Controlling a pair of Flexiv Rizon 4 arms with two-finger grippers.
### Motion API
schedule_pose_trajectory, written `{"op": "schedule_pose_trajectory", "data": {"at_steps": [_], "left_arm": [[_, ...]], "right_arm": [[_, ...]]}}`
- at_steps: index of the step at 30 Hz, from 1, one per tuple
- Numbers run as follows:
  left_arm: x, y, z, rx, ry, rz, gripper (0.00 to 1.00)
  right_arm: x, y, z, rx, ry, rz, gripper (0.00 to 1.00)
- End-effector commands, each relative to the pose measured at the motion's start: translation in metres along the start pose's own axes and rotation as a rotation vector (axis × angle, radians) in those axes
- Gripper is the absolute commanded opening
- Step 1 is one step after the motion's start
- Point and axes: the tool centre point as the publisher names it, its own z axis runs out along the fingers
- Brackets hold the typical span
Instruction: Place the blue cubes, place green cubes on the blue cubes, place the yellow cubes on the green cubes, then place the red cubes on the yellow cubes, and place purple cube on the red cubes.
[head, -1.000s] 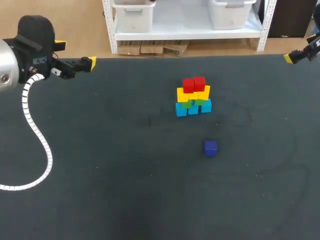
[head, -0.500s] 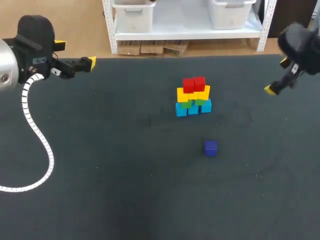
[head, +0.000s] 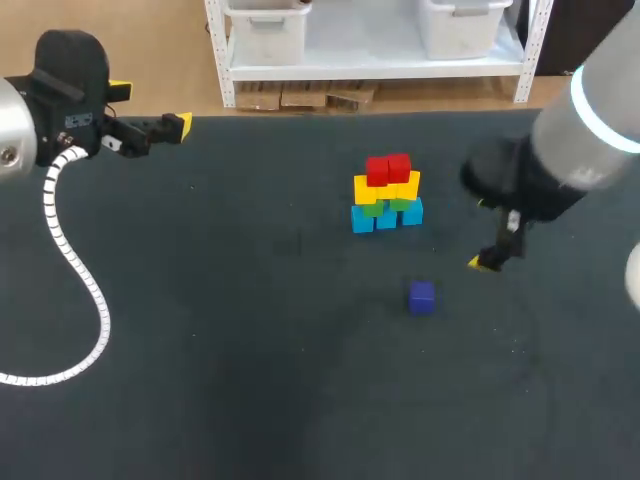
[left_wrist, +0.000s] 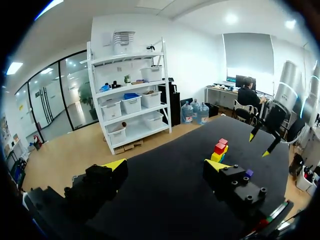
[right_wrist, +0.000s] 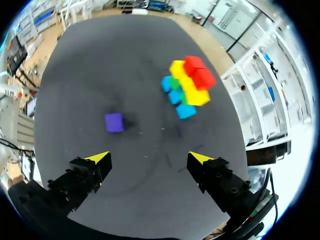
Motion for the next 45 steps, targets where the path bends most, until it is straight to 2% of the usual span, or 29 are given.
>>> {"op": "schedule_pose_trajectory", "data": {"at_steps": [1, 8, 18, 28, 40, 45], "left_arm": [[0.001, 0.004, -0.001, 0.035, -0.007, 0.001, 1.0], [0.001, 0.004, -0.001, 0.035, -0.007, 0.001, 1.0], [0.001, 0.004, -0.001, 0.035, -0.007, 0.001, 1.0], [0.001, 0.004, -0.001, 0.035, -0.007, 0.001, 1.0], [0.001, 0.004, -0.001, 0.035, -0.007, 0.001, 1.0], [0.001, 0.004, -0.001, 0.035, -0.007, 0.001, 1.0]], "right_arm": [[-0.01, 0.029, 0.022, 0.212, 0.107, -0.125, 1.0], [-0.013, 0.043, 0.036, 0.178, 0.114, -0.212, 1.0], [-0.017, 0.038, 0.051, 0.094, 0.066, -0.218, 1.0], [-0.032, 0.04, 0.063, 0.008, 0.016, -0.257, 1.0], [-0.034, 0.039, 0.079, -0.044, 0.008, -0.254, 1.0], [-0.033, 0.038, 0.085, -0.094, 0.0, -0.24, 1.0]]}}
